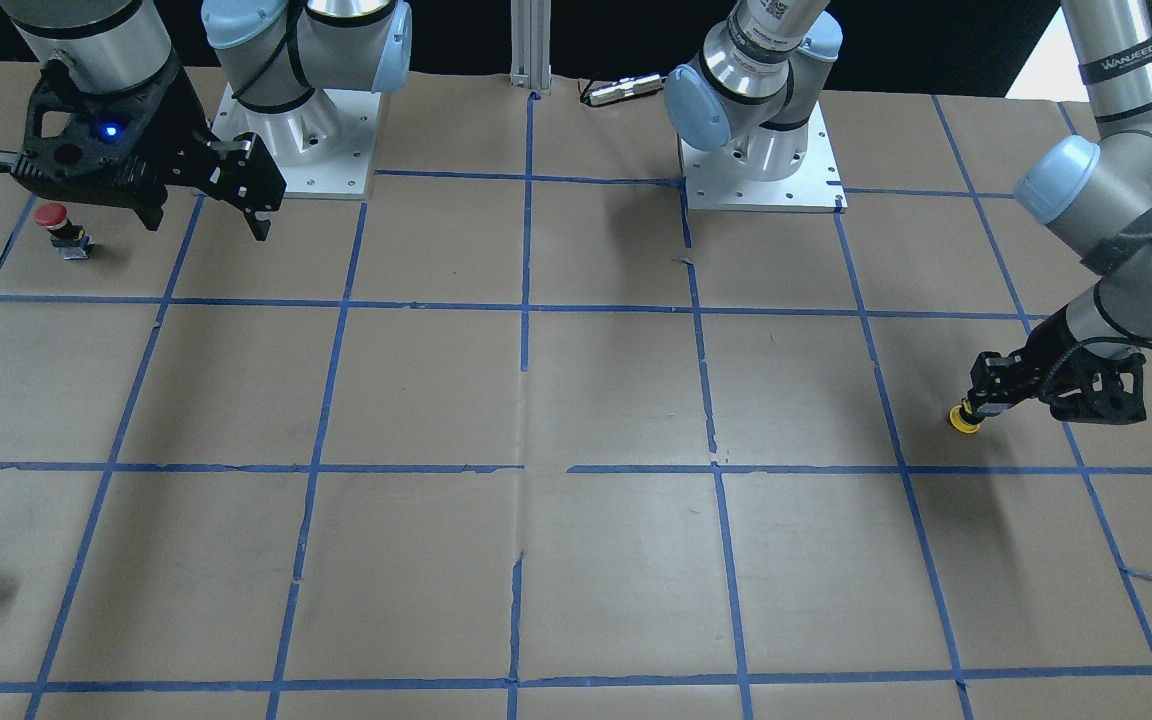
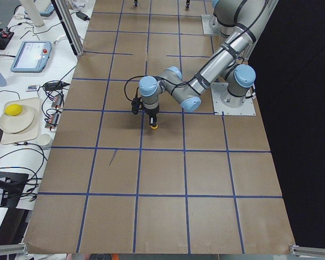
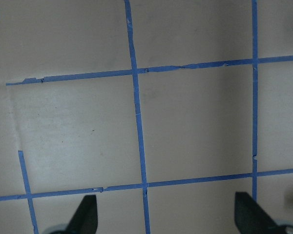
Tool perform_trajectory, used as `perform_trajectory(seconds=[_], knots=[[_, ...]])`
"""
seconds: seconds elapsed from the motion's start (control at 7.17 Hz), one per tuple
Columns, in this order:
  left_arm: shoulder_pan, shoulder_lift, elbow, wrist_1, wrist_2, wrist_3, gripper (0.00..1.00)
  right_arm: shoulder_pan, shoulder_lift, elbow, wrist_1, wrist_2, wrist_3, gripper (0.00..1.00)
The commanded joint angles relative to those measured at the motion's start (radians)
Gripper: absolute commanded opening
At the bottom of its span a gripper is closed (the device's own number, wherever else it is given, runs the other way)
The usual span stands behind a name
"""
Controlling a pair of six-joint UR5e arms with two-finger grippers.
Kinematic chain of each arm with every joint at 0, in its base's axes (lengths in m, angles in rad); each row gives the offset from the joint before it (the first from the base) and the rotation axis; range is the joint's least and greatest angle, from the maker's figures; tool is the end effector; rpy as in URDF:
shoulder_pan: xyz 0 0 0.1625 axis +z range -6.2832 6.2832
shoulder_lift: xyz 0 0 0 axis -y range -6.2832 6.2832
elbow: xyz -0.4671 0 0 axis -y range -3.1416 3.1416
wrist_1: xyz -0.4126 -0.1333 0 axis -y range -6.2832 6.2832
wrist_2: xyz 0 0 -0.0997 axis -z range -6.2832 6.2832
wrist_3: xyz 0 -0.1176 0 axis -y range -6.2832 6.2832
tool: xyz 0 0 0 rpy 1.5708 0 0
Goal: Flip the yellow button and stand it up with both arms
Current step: 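Close the left gripper on the yellow button's body and lift it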
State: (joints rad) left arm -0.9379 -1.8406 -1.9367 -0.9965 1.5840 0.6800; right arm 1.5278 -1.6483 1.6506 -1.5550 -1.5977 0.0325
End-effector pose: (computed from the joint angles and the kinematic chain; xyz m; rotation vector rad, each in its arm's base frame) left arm 0.2184 -0.5204 0.2442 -0.0739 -3.1124 -0.0883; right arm 0.1096 -0.4791 0.5079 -0.1172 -3.1125 -0.0284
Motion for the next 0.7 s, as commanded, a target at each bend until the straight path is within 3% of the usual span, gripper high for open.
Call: perform_trajectory(seconds=[0.0, 0.28, 0.56], knots=[[-0.031, 0.035, 0.008, -0.004, 0.004, -0.002, 0.21, -0.003, 0.001, -0.006, -0.01, 0.005, 0.004, 1.0], [-0.129, 0.133, 0.011, -0.146, -0.008, -0.086, 0.17, -0.006, 0.022, 0.002, -0.045, 0.011, 0.001, 1.0], [-0.273, 0.144, 0.054, -0.181, -0.016, -0.228, 0.14, -0.006, 0.05, -0.002, -0.075, 0.03, 0.07, 0.99]])
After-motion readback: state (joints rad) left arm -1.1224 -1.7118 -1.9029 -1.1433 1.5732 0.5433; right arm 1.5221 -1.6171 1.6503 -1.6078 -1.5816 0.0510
